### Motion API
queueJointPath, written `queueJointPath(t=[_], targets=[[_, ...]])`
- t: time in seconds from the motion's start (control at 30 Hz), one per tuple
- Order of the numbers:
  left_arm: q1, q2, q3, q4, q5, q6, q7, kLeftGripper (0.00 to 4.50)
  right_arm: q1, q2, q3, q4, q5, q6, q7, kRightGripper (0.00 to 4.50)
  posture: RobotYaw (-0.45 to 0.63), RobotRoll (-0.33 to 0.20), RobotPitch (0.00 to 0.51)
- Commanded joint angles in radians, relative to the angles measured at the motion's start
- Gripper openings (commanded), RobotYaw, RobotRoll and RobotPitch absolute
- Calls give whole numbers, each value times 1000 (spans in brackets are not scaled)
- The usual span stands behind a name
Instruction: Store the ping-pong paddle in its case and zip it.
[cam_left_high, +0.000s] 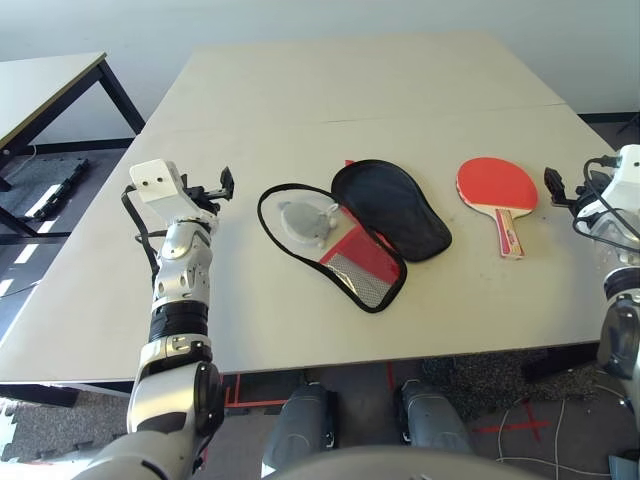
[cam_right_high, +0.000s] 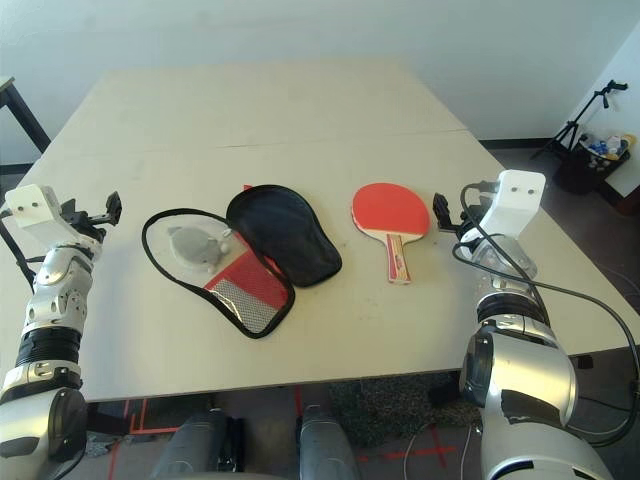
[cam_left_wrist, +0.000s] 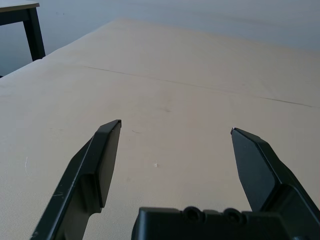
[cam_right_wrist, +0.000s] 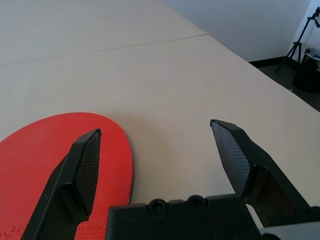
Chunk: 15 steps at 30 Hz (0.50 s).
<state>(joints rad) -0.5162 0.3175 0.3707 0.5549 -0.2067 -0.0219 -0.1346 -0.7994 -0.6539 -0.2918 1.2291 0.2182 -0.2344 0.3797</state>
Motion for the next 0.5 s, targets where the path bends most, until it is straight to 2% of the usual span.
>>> queueJointPath(t=[0.03, 0.17, 0.3, 0.4, 0.5], targets=[[13, 8, -1, 23, -3, -5, 2, 4500, -1, 5, -11, 1, -10, -16, 4, 4489, -28, 0, 17], [3, 13, 0, 32, -3, -12, 2, 4500, 2, 3, -14, 0, -7, -21, 5, 4489, -32, 0, 16], [-34, 55, -8, -5, -10, -6, -42, 4500, 5, 2, -17, -4, -4, -21, 4, 4489, -38, 0, 17], [-55, 69, -48, -100, -30, 42, -118, 4500, 5, 2, -18, -7, -4, -15, 12, 4489, -33, 0, 18], [-67, 80, -148, -250, -45, 126, -244, 4500, 2, 2, -16, -7, -7, -6, 18, 4489, -32, 0, 15]])
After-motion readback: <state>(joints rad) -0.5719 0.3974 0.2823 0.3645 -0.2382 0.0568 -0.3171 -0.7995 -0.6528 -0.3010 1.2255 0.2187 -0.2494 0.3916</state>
